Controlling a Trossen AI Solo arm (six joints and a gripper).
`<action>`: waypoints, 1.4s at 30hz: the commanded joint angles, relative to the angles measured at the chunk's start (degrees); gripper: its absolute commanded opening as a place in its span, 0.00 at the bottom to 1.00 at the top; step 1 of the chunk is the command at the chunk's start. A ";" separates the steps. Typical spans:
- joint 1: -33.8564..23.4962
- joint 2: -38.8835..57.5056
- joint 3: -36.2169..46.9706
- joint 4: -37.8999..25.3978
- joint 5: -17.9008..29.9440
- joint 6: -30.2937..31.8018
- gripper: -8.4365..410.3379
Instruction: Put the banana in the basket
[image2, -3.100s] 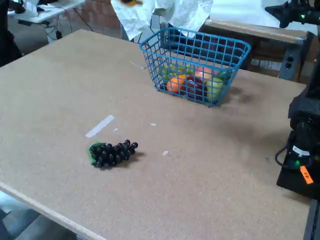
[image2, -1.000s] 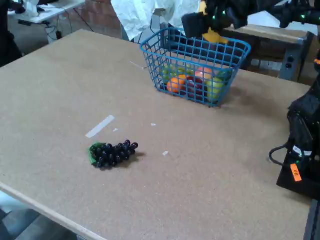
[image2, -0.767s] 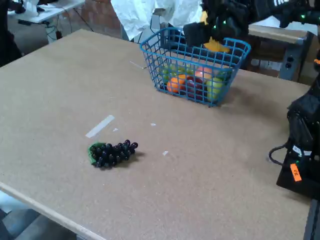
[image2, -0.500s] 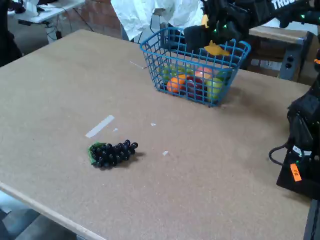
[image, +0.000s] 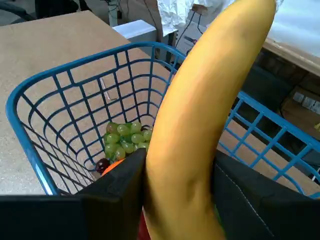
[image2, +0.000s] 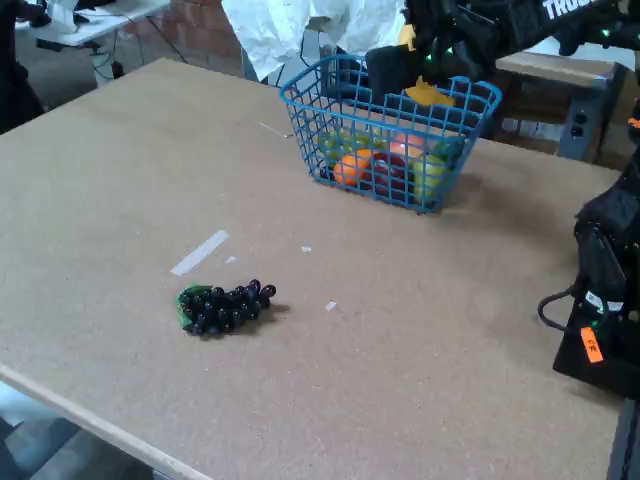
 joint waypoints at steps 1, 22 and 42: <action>0.00 -0.04 0.00 0.33 -0.04 0.31 0.33; -0.87 4.20 -0.15 -0.09 1.25 -0.02 0.42; -0.96 4.11 -0.04 0.17 2.03 0.20 0.52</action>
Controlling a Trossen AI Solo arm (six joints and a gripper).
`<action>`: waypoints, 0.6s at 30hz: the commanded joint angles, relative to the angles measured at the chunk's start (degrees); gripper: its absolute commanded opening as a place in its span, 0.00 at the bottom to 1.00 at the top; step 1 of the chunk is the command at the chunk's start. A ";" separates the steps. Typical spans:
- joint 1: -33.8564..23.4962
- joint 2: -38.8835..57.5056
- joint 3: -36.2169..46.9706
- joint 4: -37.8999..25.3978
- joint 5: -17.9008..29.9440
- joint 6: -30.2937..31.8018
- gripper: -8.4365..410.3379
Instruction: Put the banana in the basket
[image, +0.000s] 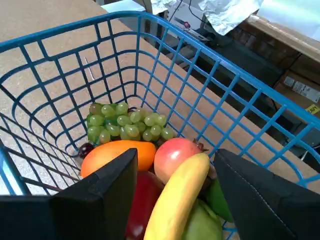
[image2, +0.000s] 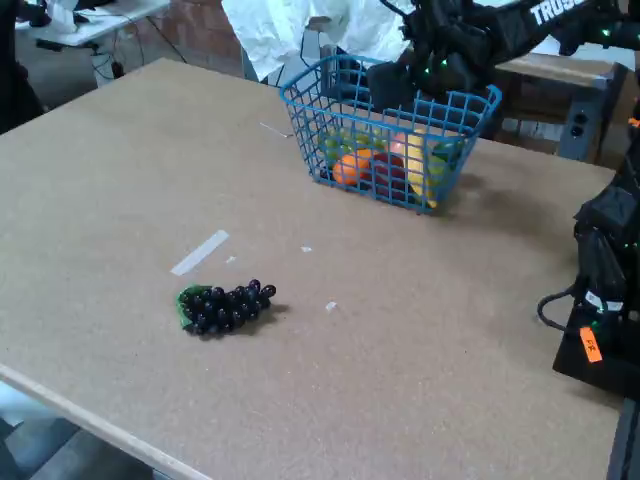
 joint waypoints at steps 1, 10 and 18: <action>0.02 -0.02 0.04 0.26 0.52 0.00 0.52; 0.02 -0.09 0.04 0.52 0.52 -0.37 0.52; 0.09 -0.09 0.04 0.50 0.39 -0.33 0.33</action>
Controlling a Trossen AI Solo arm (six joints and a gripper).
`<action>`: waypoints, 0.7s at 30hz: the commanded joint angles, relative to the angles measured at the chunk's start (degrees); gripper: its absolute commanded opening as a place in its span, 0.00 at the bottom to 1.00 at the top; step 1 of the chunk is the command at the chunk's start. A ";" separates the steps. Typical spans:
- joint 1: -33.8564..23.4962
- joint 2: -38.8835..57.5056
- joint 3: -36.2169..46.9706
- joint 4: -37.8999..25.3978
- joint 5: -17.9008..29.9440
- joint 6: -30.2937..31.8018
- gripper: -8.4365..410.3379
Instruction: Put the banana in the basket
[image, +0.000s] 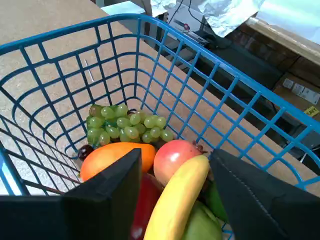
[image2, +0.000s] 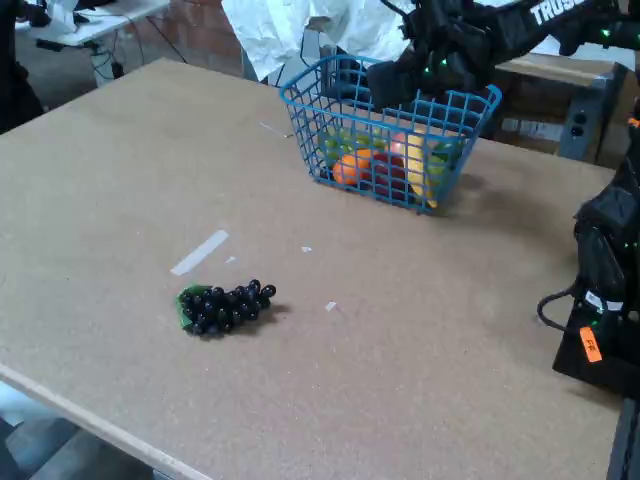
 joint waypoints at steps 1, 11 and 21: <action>0.07 -0.07 0.04 0.09 0.31 -0.04 0.28; 0.17 -2.05 0.04 0.13 0.28 -0.09 0.02; 1.18 -6.95 0.04 -1.07 -5.35 0.17 0.02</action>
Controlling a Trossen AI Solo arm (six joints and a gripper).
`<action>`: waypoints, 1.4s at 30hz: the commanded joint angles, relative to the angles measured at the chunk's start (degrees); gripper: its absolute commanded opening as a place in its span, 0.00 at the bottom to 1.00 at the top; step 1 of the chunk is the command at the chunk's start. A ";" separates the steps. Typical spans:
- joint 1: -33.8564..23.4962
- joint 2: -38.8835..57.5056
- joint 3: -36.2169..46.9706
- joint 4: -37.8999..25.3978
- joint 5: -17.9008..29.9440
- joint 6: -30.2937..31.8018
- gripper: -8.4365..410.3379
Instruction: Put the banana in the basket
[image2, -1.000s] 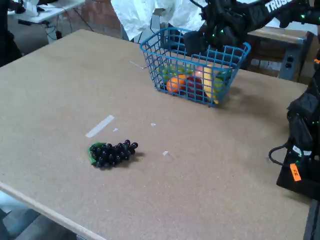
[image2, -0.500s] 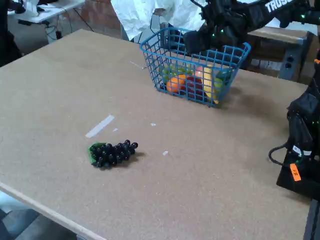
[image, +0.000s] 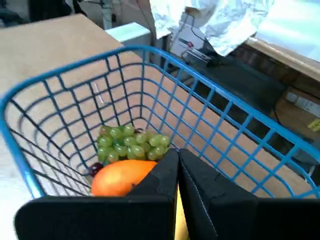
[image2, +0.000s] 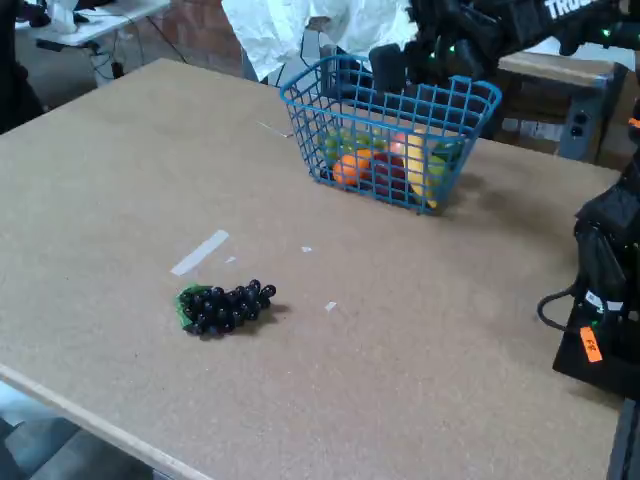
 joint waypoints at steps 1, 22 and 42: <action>0.87 -2.34 0.04 -0.79 -4.11 0.09 0.02; 13.33 -14.67 -0.07 -4.04 -15.61 -10.54 0.02; 17.77 -24.11 -13.35 2.38 -15.02 -12.31 0.02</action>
